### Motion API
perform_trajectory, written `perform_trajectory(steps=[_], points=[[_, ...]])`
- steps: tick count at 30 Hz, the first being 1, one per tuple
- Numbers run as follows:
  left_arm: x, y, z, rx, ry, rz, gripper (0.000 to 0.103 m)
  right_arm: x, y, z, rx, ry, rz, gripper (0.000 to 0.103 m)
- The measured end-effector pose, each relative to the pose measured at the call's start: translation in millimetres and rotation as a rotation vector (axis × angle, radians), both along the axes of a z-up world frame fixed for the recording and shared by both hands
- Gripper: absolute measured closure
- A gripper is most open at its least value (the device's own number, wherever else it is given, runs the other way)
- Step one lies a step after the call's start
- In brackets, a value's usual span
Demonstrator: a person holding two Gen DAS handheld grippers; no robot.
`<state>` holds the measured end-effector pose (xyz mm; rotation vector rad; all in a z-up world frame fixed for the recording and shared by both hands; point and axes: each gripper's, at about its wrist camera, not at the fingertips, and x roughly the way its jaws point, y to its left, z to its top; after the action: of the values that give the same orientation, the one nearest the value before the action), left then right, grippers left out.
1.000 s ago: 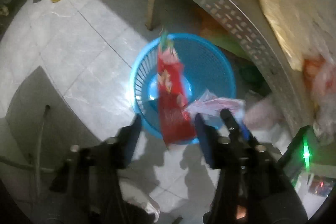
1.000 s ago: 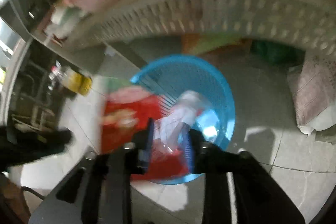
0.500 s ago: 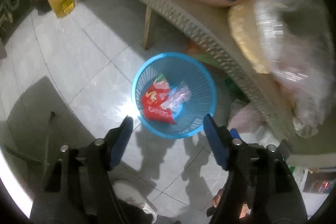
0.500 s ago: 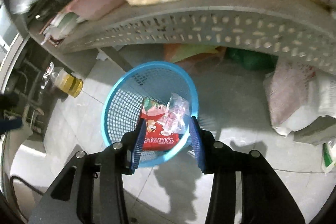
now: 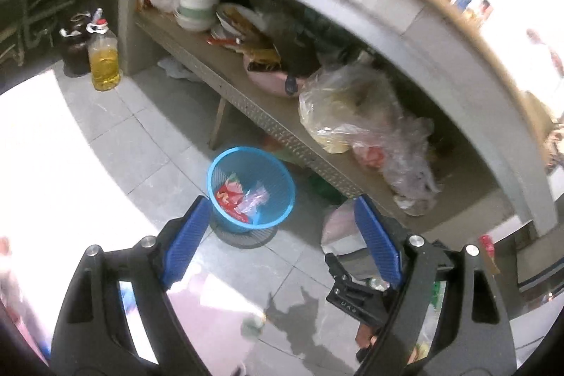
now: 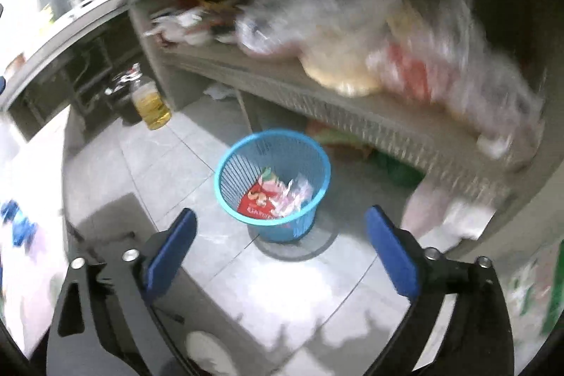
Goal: Collect trash
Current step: 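Move both tools back toward the table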
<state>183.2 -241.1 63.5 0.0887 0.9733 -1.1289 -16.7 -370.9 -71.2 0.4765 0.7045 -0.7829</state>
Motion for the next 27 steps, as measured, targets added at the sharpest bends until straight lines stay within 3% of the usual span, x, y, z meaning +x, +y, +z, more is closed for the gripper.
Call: perform_trajectory(steps=[3,8,14,21,27], points=[[-13,53,11,-0.066,-0.006,0.041,0.018,4,29,34,-0.092,0.037,0.064,0.006],[-26,140,21,-0.16,-0.042,0.157,0.016,23,75,84,-0.152,0.003,0.217,0.006],[-42,251,18,-0.177,-0.102,0.356,0.014,44,143,140,-0.282,-0.071,0.393,0.006],[-54,354,10,-0.128,-0.171,0.572,0.014,82,211,150,-0.253,-0.123,0.677,0.006],[-44,388,-5,-0.033,-0.244,0.666,0.014,118,255,147,-0.115,-0.154,0.834,0.006]])
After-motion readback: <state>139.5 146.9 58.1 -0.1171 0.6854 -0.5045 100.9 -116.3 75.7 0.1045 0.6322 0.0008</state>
